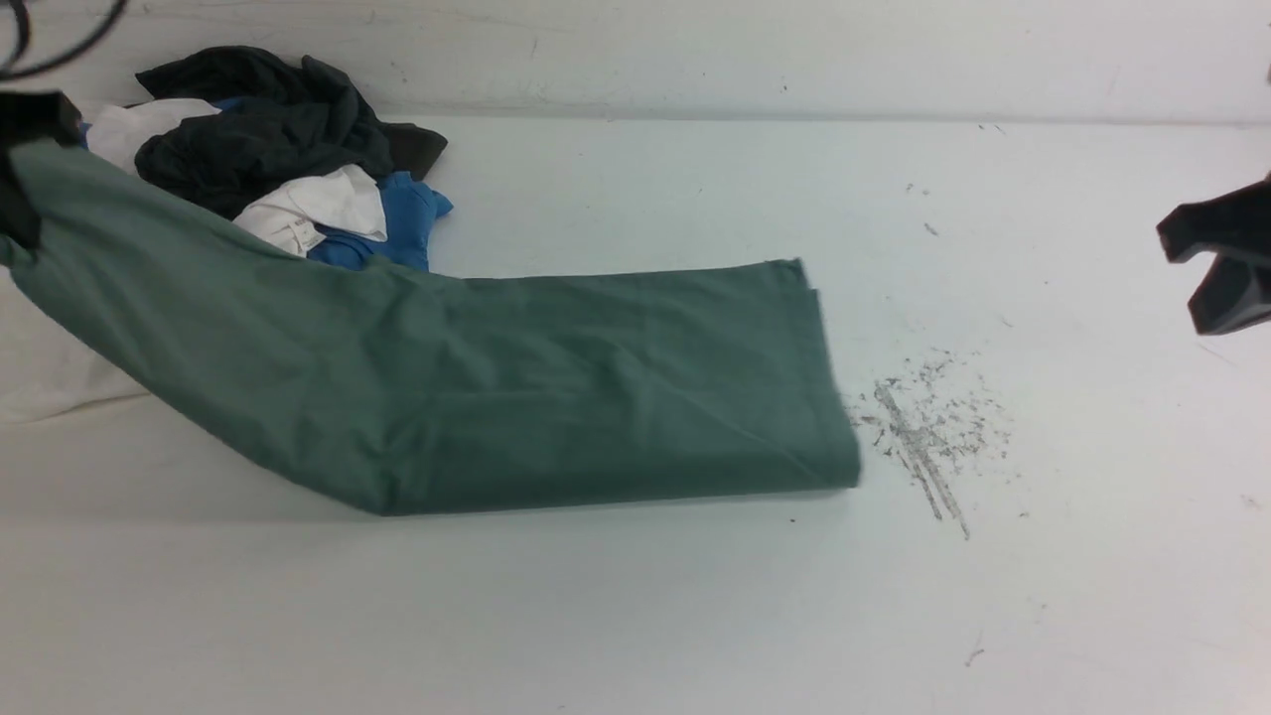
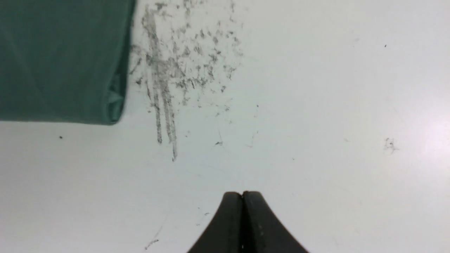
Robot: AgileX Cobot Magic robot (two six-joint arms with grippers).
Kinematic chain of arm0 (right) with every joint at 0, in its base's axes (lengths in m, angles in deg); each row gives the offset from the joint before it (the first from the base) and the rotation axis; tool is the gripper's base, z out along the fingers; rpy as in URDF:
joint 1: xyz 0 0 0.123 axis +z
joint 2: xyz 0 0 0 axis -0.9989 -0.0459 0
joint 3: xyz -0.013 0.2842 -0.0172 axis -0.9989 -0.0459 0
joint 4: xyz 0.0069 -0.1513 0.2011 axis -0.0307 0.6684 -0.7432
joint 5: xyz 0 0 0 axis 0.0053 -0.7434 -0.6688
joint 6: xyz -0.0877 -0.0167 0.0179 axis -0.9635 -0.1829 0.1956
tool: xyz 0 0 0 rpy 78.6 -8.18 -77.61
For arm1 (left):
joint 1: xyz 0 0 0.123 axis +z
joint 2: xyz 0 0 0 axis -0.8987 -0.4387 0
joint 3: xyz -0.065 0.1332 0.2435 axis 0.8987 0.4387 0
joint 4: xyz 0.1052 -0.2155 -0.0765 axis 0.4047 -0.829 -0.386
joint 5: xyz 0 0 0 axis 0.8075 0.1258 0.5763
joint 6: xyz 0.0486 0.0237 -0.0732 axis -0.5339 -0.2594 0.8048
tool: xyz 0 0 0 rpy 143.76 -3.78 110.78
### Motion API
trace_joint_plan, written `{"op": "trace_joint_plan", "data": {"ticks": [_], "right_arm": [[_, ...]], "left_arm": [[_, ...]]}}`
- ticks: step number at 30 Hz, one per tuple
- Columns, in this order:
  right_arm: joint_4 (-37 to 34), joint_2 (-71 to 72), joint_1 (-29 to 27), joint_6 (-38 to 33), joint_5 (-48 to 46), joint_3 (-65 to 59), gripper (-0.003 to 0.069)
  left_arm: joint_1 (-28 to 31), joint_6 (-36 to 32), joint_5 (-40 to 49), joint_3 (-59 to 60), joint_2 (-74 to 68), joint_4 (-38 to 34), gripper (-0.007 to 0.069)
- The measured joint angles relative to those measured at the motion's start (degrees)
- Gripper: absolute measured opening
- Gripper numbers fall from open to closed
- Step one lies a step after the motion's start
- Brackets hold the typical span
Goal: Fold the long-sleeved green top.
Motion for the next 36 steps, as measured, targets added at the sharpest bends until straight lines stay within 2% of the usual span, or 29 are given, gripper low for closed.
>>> {"op": "trace_joint_plan", "data": {"ticks": [4,5,6,7,8,10,11,13,17,20,22,26,30,36], "right_arm": [[-1.47,1.77,0.0,0.11,-0.26,0.0,-0.0015],[-2.25,1.96,0.0,0.11,-0.38,0.0,-0.0015],[-2.32,1.98,0.0,0.11,-0.46,0.0,-0.0015],[-2.82,1.98,0.0,0.11,-0.45,0.0,-0.0015],[-2.82,1.98,0.0,0.13,-0.45,0.0,-0.0015],[-3.03,1.98,0.0,0.2,-0.45,0.0,-0.0015],[-3.03,1.98,0.0,0.2,-0.45,0.0,-0.0015],[-3.16,1.98,0.0,0.25,-0.49,0.0,-0.0015],[-3.16,1.98,0.0,0.25,-0.49,0.0,-0.0015],[-3.16,1.98,0.0,0.25,-0.49,0.0,-0.0015],[-3.16,1.98,0.0,0.25,-0.49,0.0,-0.0015],[-3.16,2.14,0.0,0.25,-0.49,0.0,-0.0015],[-3.09,4.81,0.0,0.25,-0.49,-0.07,-0.0015],[-2.98,14.84,0.0,0.25,-0.73,-0.92,-0.0015]], "left_arm": [[-2.74,-0.12,0.82,-2.49,3.52,-6.1,0.0027],[-6.27,-0.33,0.76,-3.54,3.45,-9.7,0.0027],[-6.27,-0.4,0.76,-3.6,3.45,-10.05,0.0027],[-10.17,-0.4,0.54,-3.89,2.24,-12.32,0.0027],[-10.63,-0.4,0.43,-3.89,2.05,-12.47,0.0027],[-16.69,-0.4,-2.31,-3.89,-1.18,-13.65,0.0027],[-16.69,-0.4,-2.31,-3.89,-1.18,-13.64,0.0027],[-22.78,-0.4,-6.8,-3.89,-5.73,-13.77,0.0027],[-28.79,-0.4,-11.88,-3.89,-11.51,-13.91,0.0034],[-32.84,-0.4,-14.88,-3.89,-16.37,-14.07,0.0067],[-35.11,-0.4,-17.11,-3.89,-19.56,-14.14,0.0124],[-36.68,-0.83,-19.5,-3.89,-22.41,-13.88,0.025],[-35.32,-1.4,-16.77,-6.74,-20.98,-12.93,0.0345],[-31.32,-1.52,-7.43,-14.24,-16.21,-12.49,0.0364]]}}
